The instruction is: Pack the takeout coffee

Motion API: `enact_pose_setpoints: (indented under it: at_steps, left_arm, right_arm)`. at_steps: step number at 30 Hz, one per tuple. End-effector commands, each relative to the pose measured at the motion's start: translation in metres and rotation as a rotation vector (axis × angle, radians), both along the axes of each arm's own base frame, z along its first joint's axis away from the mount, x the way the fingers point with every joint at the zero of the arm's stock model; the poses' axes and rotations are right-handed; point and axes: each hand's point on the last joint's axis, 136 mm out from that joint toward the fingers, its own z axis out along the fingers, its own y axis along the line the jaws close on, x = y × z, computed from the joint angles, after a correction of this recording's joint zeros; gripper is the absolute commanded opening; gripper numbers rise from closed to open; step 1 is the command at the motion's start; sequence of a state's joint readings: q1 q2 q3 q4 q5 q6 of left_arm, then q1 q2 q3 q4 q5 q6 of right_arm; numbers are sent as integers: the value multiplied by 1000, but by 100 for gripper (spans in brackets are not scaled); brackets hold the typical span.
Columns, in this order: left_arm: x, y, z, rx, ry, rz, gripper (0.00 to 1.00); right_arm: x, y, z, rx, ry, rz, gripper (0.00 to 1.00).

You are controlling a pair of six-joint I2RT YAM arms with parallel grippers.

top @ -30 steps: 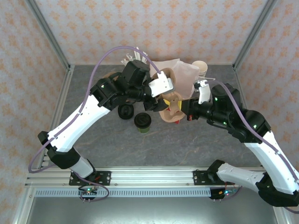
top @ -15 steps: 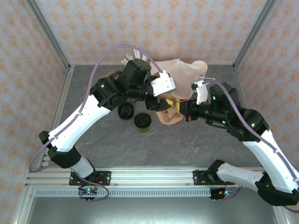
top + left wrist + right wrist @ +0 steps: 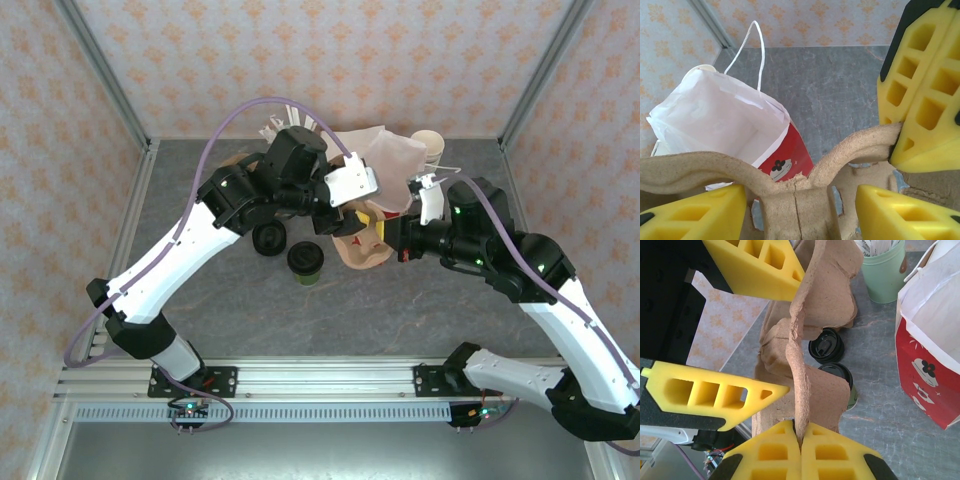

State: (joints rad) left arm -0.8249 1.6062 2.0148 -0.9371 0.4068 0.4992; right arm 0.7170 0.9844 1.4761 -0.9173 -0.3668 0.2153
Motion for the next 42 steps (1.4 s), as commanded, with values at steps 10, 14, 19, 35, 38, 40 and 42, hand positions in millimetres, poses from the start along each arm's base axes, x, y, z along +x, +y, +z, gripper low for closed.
enact_pose_setpoints:
  at_steps: [10,14,19,35,38,40,42]
  left_arm:
    - [-4,7,-18,39,12,6,62]
    - [-2,5,-17,30,10,10,52]
    - [-2,3,-14,25,21,10,52]
    - [0,-2,-8,-7,30,12,38]
    - [1,-3,-9,-1,39,12,36]
    - [0,-4,-8,-3,43,11,36]
    - [1,-3,-7,-4,43,13,35]
  right_arm:
    - [-1,-5,11,9,-35,-11,0]
    - [-1,-3,12,14,-32,-3,0]
    - [0,-2,9,6,-30,-1,0]
    - [0,-6,0,-29,-19,-13,0]
    - [-1,-7,-1,-27,-20,-14,0]
    - [1,-9,-2,-33,-22,-29,7]
    - [2,-12,-2,-34,-22,-45,10]
